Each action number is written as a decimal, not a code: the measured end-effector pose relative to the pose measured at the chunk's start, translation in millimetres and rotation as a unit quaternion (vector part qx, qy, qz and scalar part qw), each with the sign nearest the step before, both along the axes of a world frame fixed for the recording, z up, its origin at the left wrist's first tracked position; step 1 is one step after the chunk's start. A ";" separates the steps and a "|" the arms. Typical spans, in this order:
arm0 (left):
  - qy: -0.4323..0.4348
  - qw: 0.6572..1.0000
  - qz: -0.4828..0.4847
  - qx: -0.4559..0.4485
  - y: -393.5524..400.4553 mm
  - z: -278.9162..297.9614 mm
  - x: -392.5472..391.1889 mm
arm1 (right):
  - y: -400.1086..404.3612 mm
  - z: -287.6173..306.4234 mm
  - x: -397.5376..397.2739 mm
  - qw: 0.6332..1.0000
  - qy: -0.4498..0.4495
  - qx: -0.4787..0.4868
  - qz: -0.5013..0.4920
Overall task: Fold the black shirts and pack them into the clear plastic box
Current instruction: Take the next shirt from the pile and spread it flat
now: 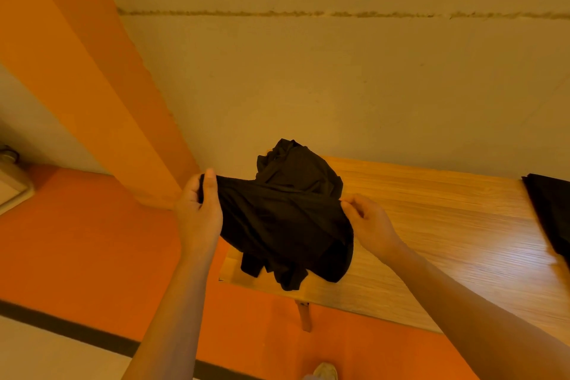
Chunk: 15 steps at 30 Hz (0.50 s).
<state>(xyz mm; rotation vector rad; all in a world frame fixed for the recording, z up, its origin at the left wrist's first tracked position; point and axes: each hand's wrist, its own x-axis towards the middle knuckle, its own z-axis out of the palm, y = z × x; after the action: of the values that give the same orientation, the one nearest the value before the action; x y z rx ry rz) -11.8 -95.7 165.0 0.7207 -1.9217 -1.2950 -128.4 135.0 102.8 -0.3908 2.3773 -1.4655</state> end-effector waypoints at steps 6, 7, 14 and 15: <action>-0.056 0.997 -0.050 -0.019 8.7 -5.1 -8.2 | -12.9 29.8 5.4 0.994 -0.015 -0.107 0.012; -0.057 0.996 -0.058 -0.028 10.6 -4.1 -10.1 | -14.5 35.9 7.1 0.993 -0.001 -0.111 0.028; 0.001 0.997 0.079 -0.020 -27.4 22.4 -13.8 | 8.8 38.3 -7.3 0.978 0.093 0.103 0.155; -0.002 0.995 0.092 -0.036 -35.4 24.4 -12.6 | 14.2 31.3 -10.9 0.974 0.097 0.145 0.148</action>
<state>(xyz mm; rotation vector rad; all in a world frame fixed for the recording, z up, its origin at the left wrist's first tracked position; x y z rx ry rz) -24.4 -131.2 189.4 0.8421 -1.8473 -1.1073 -139.2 149.3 134.1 -0.8028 2.4986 -0.9708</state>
